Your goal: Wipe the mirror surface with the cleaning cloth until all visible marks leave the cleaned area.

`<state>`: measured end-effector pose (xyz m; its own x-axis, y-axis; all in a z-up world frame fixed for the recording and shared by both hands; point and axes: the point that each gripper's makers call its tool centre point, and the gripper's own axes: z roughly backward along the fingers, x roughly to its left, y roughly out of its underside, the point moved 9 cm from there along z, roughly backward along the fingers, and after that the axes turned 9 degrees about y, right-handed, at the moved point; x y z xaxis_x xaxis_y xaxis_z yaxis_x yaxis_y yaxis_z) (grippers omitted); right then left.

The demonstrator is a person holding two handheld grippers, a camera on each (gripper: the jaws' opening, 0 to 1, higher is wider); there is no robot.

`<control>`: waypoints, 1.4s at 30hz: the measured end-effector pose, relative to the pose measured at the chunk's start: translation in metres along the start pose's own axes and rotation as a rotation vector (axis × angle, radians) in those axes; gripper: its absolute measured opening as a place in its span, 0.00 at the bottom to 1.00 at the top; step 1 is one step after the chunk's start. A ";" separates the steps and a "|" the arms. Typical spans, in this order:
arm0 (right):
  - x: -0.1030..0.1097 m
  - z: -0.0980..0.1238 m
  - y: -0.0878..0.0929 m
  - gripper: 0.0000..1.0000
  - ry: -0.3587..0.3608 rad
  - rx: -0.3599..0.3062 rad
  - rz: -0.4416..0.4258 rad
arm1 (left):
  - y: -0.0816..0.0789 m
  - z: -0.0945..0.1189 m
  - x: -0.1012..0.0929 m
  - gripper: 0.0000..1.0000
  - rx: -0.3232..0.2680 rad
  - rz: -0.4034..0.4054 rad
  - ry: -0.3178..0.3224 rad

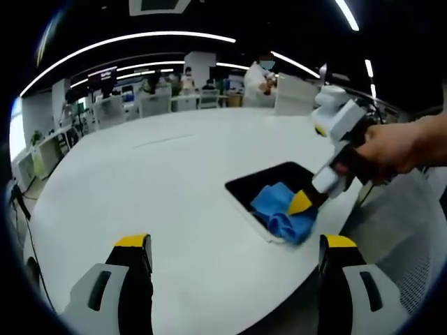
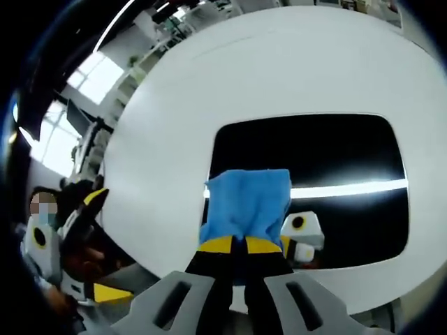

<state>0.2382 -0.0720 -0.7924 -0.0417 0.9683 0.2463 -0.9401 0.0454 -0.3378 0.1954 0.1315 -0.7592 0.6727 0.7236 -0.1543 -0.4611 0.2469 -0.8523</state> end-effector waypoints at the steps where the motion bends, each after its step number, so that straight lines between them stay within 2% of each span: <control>1: 0.001 0.000 0.000 0.00 0.000 -0.001 0.001 | 0.000 0.000 0.000 1.00 -0.002 0.001 0.000; 9: 0.019 -0.006 -0.003 0.00 -0.013 -0.016 0.053 | 0.000 0.001 0.001 1.00 -0.002 -0.014 -0.008; 12: 0.019 -0.008 -0.004 0.00 -0.014 -0.013 0.043 | 0.001 0.002 0.002 1.00 0.002 -0.015 -0.022; 14: 0.019 -0.008 -0.005 0.00 -0.016 -0.013 0.040 | 0.001 0.003 0.003 1.00 -0.011 0.013 -0.028; 19: 0.018 -0.007 -0.003 0.00 -0.022 -0.020 0.037 | 0.001 0.002 0.001 1.00 -0.002 -0.001 -0.019; 25: 0.019 -0.004 -0.002 0.00 -0.020 -0.012 0.053 | 0.002 0.001 0.002 1.00 -0.001 0.027 -0.014; 31: 0.018 -0.006 -0.002 0.00 -0.026 -0.017 0.043 | 0.003 0.001 0.001 1.00 0.010 0.016 -0.012; 42: 0.021 -0.004 -0.003 0.00 -0.003 -0.022 0.075 | 0.003 0.000 0.000 1.00 0.020 -0.009 -0.014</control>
<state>0.2414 -0.0510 -0.7905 -0.1131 0.9685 0.2218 -0.9266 -0.0222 -0.3755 0.1937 0.1322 -0.7613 0.6687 0.7302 -0.1401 -0.4672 0.2662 -0.8431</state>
